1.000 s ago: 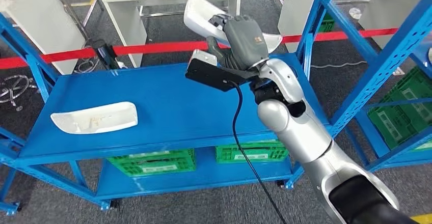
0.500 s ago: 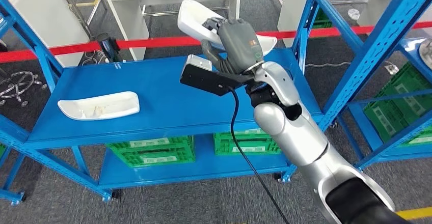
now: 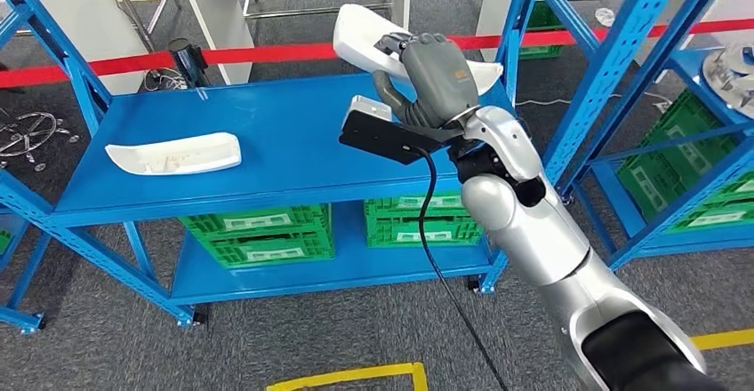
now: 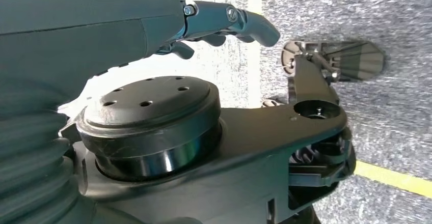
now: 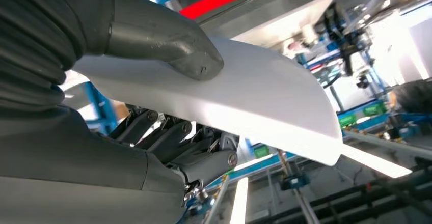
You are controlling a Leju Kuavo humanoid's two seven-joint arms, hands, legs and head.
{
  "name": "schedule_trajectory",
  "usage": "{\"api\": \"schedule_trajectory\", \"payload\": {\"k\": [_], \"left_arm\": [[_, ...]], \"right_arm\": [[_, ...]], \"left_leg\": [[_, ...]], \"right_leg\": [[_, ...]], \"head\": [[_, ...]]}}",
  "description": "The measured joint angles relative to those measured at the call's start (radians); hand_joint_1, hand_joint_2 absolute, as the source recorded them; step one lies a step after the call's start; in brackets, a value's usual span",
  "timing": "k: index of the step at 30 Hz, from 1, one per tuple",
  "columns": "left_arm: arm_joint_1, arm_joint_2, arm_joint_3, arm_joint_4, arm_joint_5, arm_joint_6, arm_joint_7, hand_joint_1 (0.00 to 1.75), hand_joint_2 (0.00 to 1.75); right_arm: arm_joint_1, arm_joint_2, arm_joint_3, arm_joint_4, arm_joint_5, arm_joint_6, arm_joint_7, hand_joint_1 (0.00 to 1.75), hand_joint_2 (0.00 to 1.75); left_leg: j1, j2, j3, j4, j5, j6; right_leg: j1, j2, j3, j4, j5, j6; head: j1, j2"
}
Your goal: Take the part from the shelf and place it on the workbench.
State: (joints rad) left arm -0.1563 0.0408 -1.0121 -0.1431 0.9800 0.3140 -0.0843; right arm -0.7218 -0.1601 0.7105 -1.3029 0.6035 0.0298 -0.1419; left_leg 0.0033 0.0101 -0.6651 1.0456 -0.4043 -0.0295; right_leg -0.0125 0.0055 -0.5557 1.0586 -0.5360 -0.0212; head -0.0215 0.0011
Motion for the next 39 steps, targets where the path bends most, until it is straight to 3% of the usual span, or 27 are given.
{"api": "schedule_trajectory", "payload": {"k": [1,2,5,6,7,8,10,12,14,16,17,18,20,21,22,23,25,27,29,31,32,34,36,37,39], "left_arm": [[0.003,0.001,0.000,0.000,0.007,0.000,-0.001,0.00,1.75],[0.006,0.002,0.000,0.000,0.013,0.000,0.000,0.00,1.75],[0.015,0.003,0.001,0.000,0.030,0.000,0.001,0.00,1.75],[0.017,0.003,0.001,0.000,0.033,0.000,0.002,0.00,1.75],[0.019,0.003,0.001,0.000,0.036,0.000,0.003,0.00,1.75],[0.019,0.003,0.001,0.000,0.037,0.000,0.004,0.00,1.75],[0.019,0.003,0.002,0.000,0.041,0.000,0.008,0.00,1.75],[0.017,0.005,0.005,0.000,0.048,0.000,0.013,0.00,1.75],[0.017,0.006,0.010,-0.001,0.055,-0.001,0.016,0.00,1.75],[0.020,0.005,0.015,-0.001,0.059,-0.001,0.017,0.00,1.75],[0.021,0.005,0.016,-0.001,0.061,-0.001,0.017,0.00,1.75],[0.023,0.005,0.017,-0.001,0.063,0.000,0.016,0.00,1.75],[0.026,0.006,0.018,-0.002,0.066,0.000,0.015,0.00,1.75],[0.028,0.006,0.018,-0.002,0.066,0.000,0.014,0.00,1.75],[0.030,0.006,0.018,-0.002,0.066,0.000,0.014,0.00,1.75],[0.031,0.006,0.018,-0.003,0.067,0.000,0.014,0.00,1.75],[0.032,0.005,0.018,-0.003,0.067,0.000,0.013,0.00,1.75],[0.033,0.005,0.018,-0.003,0.067,0.000,0.011,0.00,1.75],[0.034,0.005,0.018,-0.004,0.067,0.000,0.008,0.00,1.75],[0.036,0.006,0.018,-0.004,0.065,0.000,0.005,0.00,1.75],[0.037,0.007,0.018,-0.004,0.063,0.000,0.004,0.00,1.75],[0.037,0.007,0.018,-0.004,0.057,0.000,0.004,0.00,1.75],[0.036,0.006,0.018,-0.004,0.052,0.000,0.005,0.00,1.75],[0.035,0.006,0.018,-0.004,0.051,0.000,0.005,0.00,1.75],[0.034,0.006,0.018,-0.004,0.050,0.000,0.005,0.00,1.75]], "right_arm": [[0.004,-0.002,-0.003,0.001,0.003,-0.007,0.000,1.75,1.75],[0.009,-0.003,-0.007,0.001,0.006,-0.014,0.002,1.75,1.75],[0.023,-0.010,-0.020,0.002,0.015,-0.024,0.009,1.75,1.75],[0.030,-0.013,-0.024,0.003,0.018,-0.026,0.009,1.75,1.75],[0.036,-0.016,-0.029,0.004,0.020,-0.027,0.009,1.75,1.75],[0.041,-0.018,-0.035,0.006,0.023,-0.028,0.008,1.75,1.75],[0.047,-0.021,-0.050,0.010,0.029,-0.032,0.006,1.75,1.75],[0.047,-0.026,-0.068,0.013,0.035,-0.036,-0.002,1.75,1.75],[0.046,-0.029,-0.082,0.018,0.037,-0.037,-0.015,1.75,1.75],[0.045,-0.032,-0.089,0.026,0.037,-0.037,-0.024,1.75,1.75],[0.045,-0.034,-0.091,0.030,0.037,-0.037,-0.026,1.75,1.75],[0.045,-0.035,-0.092,0.034,0.037,-0.037,-0.027,1.75,1.75],[0.046,-0.036,-0.094,0.041,0.037,-0.036,-0.027,1.75,1.75],[0.046,-0.036,-0.095,0.044,0.038,-0.036,-0.027,1.75,1.75],[0.047,-0.036,-0.095,0.048,0.039,-0.036,-0.027,1.75,1.75],[0.048,-0.036,-0.095,0.052,0.039,-0.036,-0.026,1.75,1.75],[0.046,-0.036,-0.095,0.057,0.040,-0.036,-0.027,1.75,1.75],[0.041,-0.035,-0.096,0.059,0.040,-0.037,-0.027,1.75,1.75],[0.037,-0.035,-0.099,0.062,0.040,-0.037,-0.027,1.75,1.75],[0.035,-0.034,-0.103,0.069,0.040,-0.036,-0.027,1.75,1.75],[0.033,-0.034,-0.104,0.072,0.040,-0.036,-0.027,1.75,1.75],[0.031,-0.035,-0.107,0.076,0.040,-0.037,-0.029,1.75,1.75],[0.034,-0.035,-0.112,0.077,0.040,-0.040,-0.031,1.75,1.75],[0.037,-0.036,-0.113,0.077,0.040,-0.040,-0.032,1.75,1.75],[0.046,-0.038,-0.114,0.077,0.039,-0.041,-0.034,1.75,1.75]], "left_leg": [[0.001,-0.001,-0.006,0.004,-0.007,-0.006],[0.003,-0.002,-0.015,0.022,-0.032,-0.012],[0.006,-0.005,-0.057,0.179,-0.168,-0.024],[0.007,-0.005,-0.064,0.235,-0.192,-0.026],[0.007,-0.005,-0.061,0.269,-0.192,-0.026],[0.006,-0.005,-0.041,0.270,-0.172,-0.024],[0.005,-0.007,0.045,0.179,-0.126,-0.014],[-0.001,-0.011,0.147,0.039,-0.136,-0.001],[-0.010,-0.013,0.186,-0.033,-0.157,0.010],[-0.008,-0.011,0.175,-0.043,-0.136,0.025],[-0.006,-0.008,0.167,-0.046,-0.122,0.035],[-0.003,-0.005,0.155,-0.049,-0.106,0.042],[-0.003,-0.002,0.121,-0.047,-0.078,0.051],[-0.003,-0.002,0.103,-0.044,-0.065,0.051],[-0.004,-0.002,0.083,-0.041,-0.053,0.051],[-0.004,-0.001,0.064,-0.037,-0.042,0.050],[-0.003,-0.001,0.027,-0.024,-0.021,0.045],[-0.006,-0.002,-0.003,-0.008,-0.006,0.035],[-0.008,-0.004,-0.014,-0.003,0.010,0.023],[-0.005,-0.006,-0.019,-0.007,0.023,0.009],[-0.004,-0.008,-0.027,0.000,0.009,0.002],[0.000,-0.011,-0.050,0.068,-0.073,-0.010],[0.004,-0.010,-0.071,0.191,-0.163,-0.020],[0.005,-0.010,-0.072,0.241,-0.176,-0.023],[0.006,-0.010,-0.037,0.260,-0.143,-0.024]], "right_leg": [[-0.001,-0.001,-0.007,-0.002,0.009,-0.009],[-0.003,-0.002,-0.016,-0.004,0.020,-0.017],[-0.005,-0.003,-0.056,-0.007,0.057,-0.026],[-0.005,-0.003,-0.072,-0.007,0.069,-0.025],[-0.004,-0.003,-0.087,-0.006,0.081,-0.024],[-0.004,-0.003,-0.103,-0.006,0.093,-0.022],[-0.004,-0.003,-0.129,-0.005,0.116,-0.017],[-0.004,-0.004,-0.143,-0.007,0.137,-0.007],[-0.006,-0.006,-0.143,-0.016,0.158,0.007],[-0.008,-0.005,-0.144,-0.025,0.169,0.020],[-0.007,-0.004,-0.152,-0.015,0.149,0.024],[-0.007,-0.003,-0.164,0.015,0.108,0.027],[-0.007,-0.003,-0.194,0.135,-0.002,0.032],[-0.007,-0.003,-0.204,0.202,-0.035,0.035],[-0.007,-0.003,-0.206,0.251,-0.042,0.037],[-0.007,-0.003,-0.194,0.271,-0.026,0.038],[-0.007,-0.003,-0.117,0.208,0.022,0.036],[-0.004,-0.003,-0.009,0.068,0.008,0.028],[0.001,-0.002,0.037,-0.011,-0.024,0.018],[0.001,-0.004,0.026,-0.020,-0.009,0.004],[-0.001,-0.006,0.018,-0.023,0.004,-0.005],[-0.005,-0.008,-0.007,-0.029,0.032,-0.017],[-0.005,-0.008,-0.038,-0.029,0.058,-0.019],[-0.005,-0.008,-0.053,-0.028,0.070,-0.018],[-0.005,-0.008,-0.085,-0.026,0.094,-0.014]], "head": [[-0.001,0.000],[-0.001,0.000],[-0.003,0.000],[-0.003,0.000],[-0.003,0.000],[-0.003,0.000],[-0.003,0.000],[-0.003,0.000],[-0.004,0.000],[-0.005,0.000],[-0.005,0.000],[-0.005,0.000],[-0.004,0.000],[-0.004,0.000],[-0.004,0.000],[-0.004,0.000],[-0.004,0.000],[-0.005,0.000],[-0.006,0.000],[-0.005,0.000],[-0.006,0.000],[-0.007,0.000],[-0.008,0.000],[-0.008,0.000],[-0.008,0.000]]}}
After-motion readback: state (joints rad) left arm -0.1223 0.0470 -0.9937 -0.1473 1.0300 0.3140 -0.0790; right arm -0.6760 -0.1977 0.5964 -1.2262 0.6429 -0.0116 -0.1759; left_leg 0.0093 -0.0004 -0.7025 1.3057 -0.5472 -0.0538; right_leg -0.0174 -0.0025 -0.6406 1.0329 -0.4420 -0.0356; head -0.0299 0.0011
